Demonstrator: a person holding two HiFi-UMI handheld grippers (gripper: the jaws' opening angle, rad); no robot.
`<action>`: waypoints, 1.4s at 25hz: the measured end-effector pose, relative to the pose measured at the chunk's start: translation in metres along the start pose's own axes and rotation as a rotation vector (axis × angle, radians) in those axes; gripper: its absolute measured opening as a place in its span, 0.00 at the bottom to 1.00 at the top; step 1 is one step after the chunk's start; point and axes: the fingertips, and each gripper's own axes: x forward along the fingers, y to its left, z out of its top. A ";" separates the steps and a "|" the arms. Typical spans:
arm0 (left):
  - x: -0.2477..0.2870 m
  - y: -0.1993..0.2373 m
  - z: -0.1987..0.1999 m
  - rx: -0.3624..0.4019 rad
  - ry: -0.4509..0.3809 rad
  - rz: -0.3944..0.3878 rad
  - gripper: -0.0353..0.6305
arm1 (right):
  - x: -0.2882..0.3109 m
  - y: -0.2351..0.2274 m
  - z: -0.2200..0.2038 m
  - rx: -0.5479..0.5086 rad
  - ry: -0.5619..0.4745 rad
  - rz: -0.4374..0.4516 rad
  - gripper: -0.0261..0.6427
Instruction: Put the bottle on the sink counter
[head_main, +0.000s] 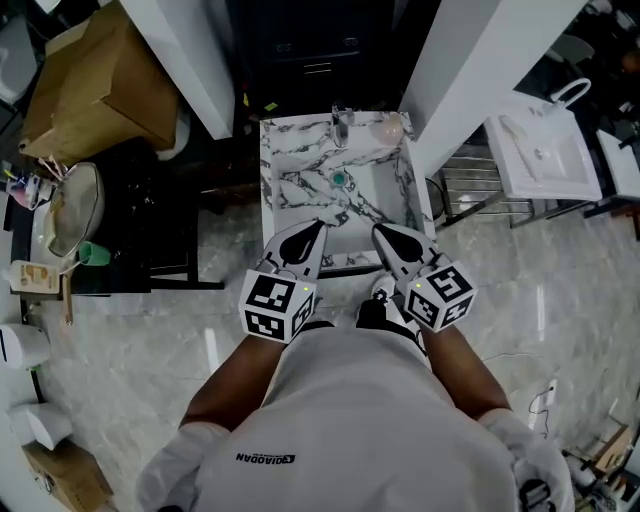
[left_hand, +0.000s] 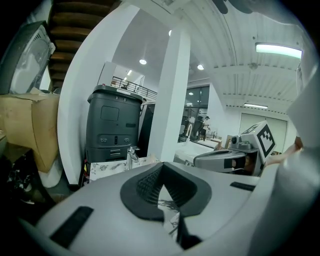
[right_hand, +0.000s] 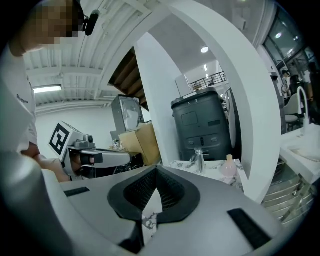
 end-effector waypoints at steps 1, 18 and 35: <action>-0.005 -0.002 -0.003 0.002 0.005 -0.006 0.07 | -0.003 0.005 -0.003 0.001 -0.002 -0.006 0.10; -0.072 -0.041 -0.019 0.026 0.015 -0.102 0.07 | -0.041 0.071 -0.007 -0.017 -0.007 -0.044 0.10; -0.070 -0.081 0.005 0.036 -0.036 0.006 0.07 | -0.093 0.049 -0.002 -0.040 0.005 0.039 0.10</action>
